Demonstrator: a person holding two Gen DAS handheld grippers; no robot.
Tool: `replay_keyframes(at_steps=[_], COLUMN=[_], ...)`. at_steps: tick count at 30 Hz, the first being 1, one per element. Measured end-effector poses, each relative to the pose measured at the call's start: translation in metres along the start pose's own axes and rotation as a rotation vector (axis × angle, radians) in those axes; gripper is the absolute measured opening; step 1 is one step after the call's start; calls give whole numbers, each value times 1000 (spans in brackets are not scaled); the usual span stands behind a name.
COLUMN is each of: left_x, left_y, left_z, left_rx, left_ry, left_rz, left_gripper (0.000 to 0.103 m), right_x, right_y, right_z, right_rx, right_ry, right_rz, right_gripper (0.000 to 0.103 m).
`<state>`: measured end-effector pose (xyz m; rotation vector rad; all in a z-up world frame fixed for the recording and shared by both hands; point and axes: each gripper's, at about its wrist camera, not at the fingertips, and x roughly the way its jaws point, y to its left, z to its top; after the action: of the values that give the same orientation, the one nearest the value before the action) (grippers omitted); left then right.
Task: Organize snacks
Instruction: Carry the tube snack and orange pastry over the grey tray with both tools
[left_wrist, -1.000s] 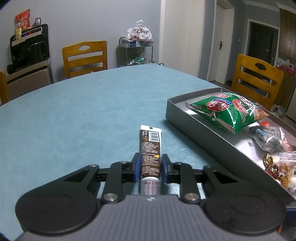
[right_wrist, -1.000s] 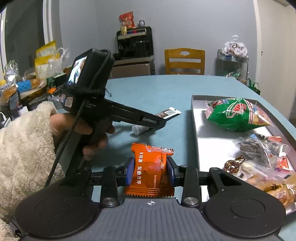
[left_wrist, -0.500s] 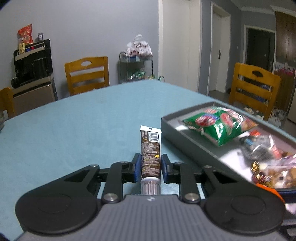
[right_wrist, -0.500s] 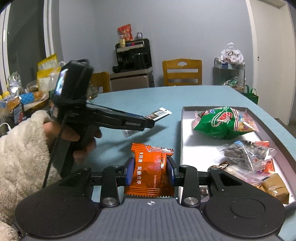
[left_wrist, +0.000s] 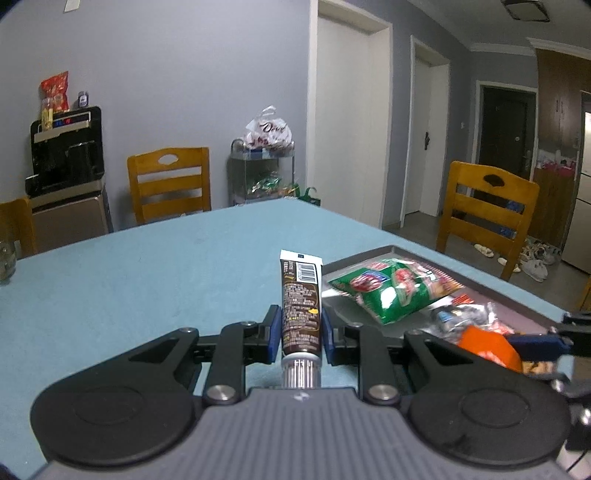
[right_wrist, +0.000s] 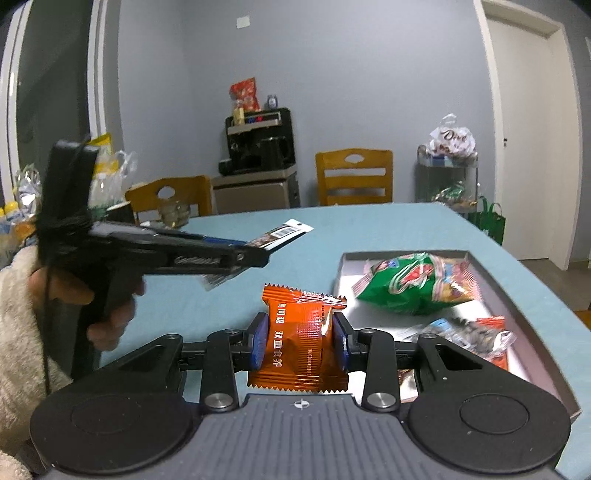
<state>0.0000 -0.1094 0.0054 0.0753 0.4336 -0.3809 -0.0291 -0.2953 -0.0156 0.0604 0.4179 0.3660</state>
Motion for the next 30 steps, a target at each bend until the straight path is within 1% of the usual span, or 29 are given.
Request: replay_keyframes(at_steps=[6,9,14,20,26,30], left_x=[-14,-18,-12,10,39,59], left_y=[-18,-30,-62,-103,-133,-141], left_z=[9,12,13,7,-8,-13], left_rx=[20,30,69,110,144,153], left_ry=[-30,-37,-15,31,93,117], left_rz=[-41,-79,-150,-218,-227,-206], left_gripper=[19,19,19,19,19,19], right_x=[-13,-19,-23,-18,-6,3], right_y=[-17,-28,-55,-82,-97,-101], right_z=[4,5,2,-7,-16,-20], right_rx=[17,27,70,120,142,140], right_ry=[-39,-59,-70,-56,-18,-7], right_rz=[-33,-58,-131,-194,-231,-255], right_gripper=[37,37,37,37,37,37])
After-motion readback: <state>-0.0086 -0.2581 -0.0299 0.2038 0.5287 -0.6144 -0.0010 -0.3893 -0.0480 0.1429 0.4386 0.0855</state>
